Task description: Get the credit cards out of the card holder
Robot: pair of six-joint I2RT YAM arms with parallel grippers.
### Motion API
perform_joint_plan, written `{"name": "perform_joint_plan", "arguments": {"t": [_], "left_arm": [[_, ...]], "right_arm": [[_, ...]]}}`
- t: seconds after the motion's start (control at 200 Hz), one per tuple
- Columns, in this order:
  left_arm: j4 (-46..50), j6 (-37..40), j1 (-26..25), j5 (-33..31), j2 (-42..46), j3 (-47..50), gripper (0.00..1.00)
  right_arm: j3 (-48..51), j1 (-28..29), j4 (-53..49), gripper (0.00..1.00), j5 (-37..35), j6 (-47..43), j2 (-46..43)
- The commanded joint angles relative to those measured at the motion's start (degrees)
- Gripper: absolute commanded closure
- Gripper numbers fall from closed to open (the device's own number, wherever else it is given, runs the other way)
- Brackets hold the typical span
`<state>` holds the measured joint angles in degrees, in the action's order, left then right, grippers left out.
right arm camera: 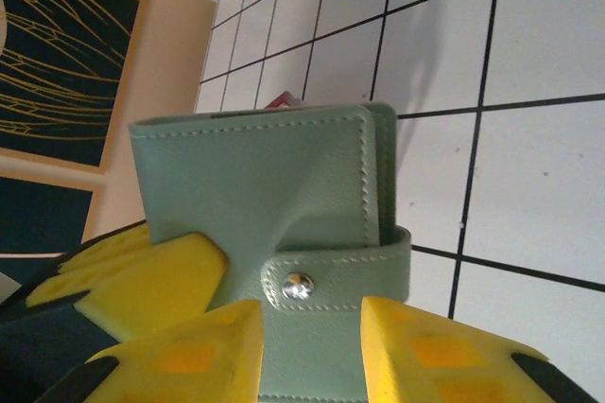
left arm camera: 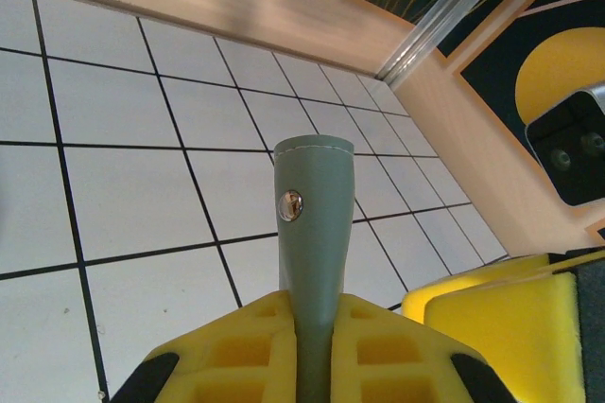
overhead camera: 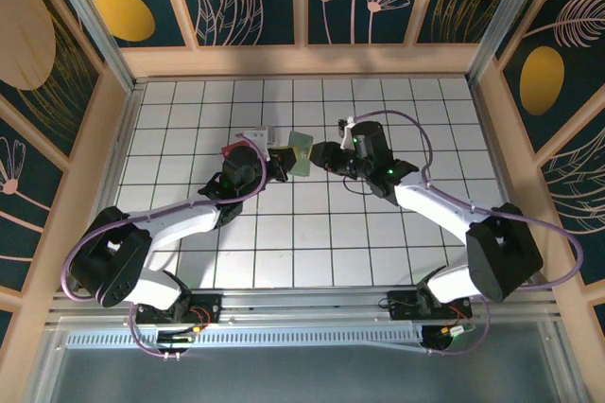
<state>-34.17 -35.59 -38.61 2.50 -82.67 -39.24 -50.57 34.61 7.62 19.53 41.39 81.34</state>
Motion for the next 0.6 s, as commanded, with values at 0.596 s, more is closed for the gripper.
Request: {"name": "perform_joint_plan", "arguments": {"t": [0.596], "left_arm": [[-5.60,-1.20,-0.16,3.00,-0.96,-1.36,1.00]], "right_arm": [[-4.69,1.42,3.66,0.50,2.98,1.68,6.08]]}}
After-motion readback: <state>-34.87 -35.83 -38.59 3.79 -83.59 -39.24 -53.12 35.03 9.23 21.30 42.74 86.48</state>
